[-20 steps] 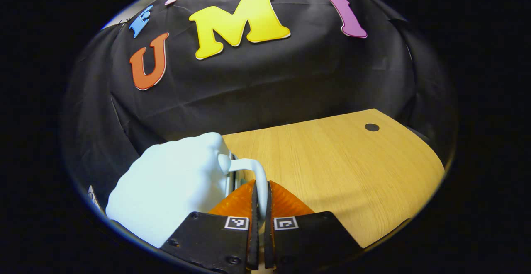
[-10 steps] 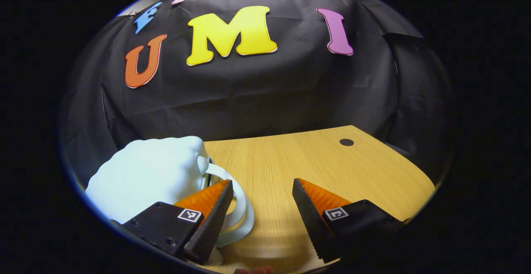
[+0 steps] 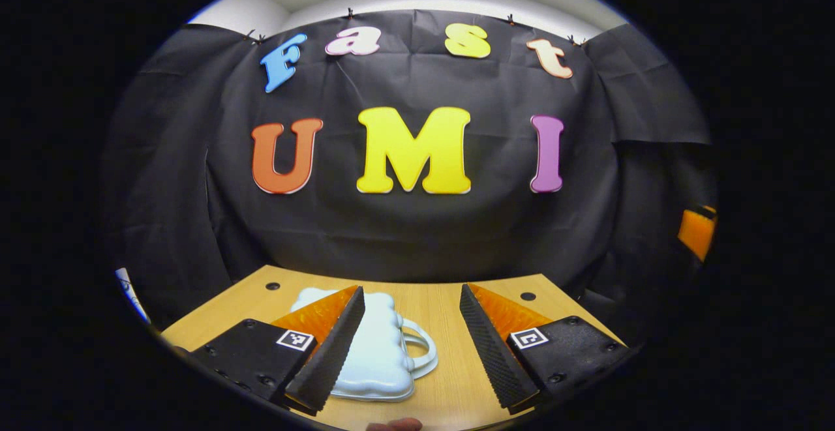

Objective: First open the suitcase, pack the skin care products into it, and then close the suitcase.

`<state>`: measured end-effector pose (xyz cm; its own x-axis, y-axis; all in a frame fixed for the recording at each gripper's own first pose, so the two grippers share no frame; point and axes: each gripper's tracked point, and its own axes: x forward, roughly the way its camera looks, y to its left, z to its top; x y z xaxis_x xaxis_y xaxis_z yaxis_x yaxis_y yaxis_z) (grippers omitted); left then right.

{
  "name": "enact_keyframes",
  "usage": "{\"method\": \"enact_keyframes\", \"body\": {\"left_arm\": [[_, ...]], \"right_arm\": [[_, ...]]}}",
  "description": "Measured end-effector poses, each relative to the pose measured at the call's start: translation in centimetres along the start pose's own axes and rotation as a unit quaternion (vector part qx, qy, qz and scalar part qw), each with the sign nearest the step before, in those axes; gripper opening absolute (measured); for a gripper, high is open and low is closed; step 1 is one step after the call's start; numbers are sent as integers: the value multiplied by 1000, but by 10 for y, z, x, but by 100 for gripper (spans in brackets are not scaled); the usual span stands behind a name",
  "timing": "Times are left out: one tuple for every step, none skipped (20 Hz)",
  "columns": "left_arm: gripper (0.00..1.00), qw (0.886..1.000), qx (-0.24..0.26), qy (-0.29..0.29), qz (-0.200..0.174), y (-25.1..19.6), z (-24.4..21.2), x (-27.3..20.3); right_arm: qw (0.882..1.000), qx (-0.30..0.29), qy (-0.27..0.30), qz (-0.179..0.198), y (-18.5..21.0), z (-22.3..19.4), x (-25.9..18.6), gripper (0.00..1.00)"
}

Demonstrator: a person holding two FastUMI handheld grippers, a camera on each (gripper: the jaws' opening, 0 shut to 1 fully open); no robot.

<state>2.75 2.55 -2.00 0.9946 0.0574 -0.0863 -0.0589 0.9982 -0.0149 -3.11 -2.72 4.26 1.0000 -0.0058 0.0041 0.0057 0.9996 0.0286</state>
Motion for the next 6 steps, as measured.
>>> {"method": "enact_keyframes", "body": {"left_arm": [[95,1000,-1,-15,1,4,14,-7],[95,1000,-2,-25,0,6,21,-15],[96,999,1,-35,-2,7,27,-21],[96,999,4,-41,-2,8,29,-29],[96,999,5,-45,-1,11,31,-35],[96,999,3,-47,0,12,31,-38]], "right_arm": [[1000,3,-6,2,7,2,0,81],[1000,4,-9,3,12,3,0,81],[1000,4,-9,5,19,2,-1,81],[1000,4,-7,8,24,1,-3,81],[1000,2,-6,12,30,1,-4,81],[1000,-2,-7,14,33,1,-6,81]]}}
